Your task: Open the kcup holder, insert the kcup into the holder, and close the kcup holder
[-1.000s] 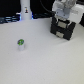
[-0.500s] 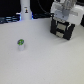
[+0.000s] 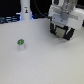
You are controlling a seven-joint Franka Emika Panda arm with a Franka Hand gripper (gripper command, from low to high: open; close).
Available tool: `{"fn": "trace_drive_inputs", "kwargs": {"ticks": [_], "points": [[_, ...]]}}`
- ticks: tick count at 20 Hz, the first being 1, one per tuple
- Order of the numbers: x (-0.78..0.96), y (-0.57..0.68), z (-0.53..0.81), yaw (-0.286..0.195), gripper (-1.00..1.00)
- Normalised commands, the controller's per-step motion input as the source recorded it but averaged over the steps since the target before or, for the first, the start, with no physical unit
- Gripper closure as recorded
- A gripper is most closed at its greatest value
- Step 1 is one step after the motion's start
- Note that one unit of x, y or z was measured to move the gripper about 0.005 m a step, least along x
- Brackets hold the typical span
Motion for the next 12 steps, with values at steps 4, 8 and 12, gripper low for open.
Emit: {"fn": "trace_drive_inputs", "kwargs": {"ticks": [4,8,12], "points": [[0.96,-0.33,0.17,-0.062,1.0],[0.95,-0.33,0.18,-0.067,1.0],[0.93,-0.35,0.19,-0.07,1.0]]}}
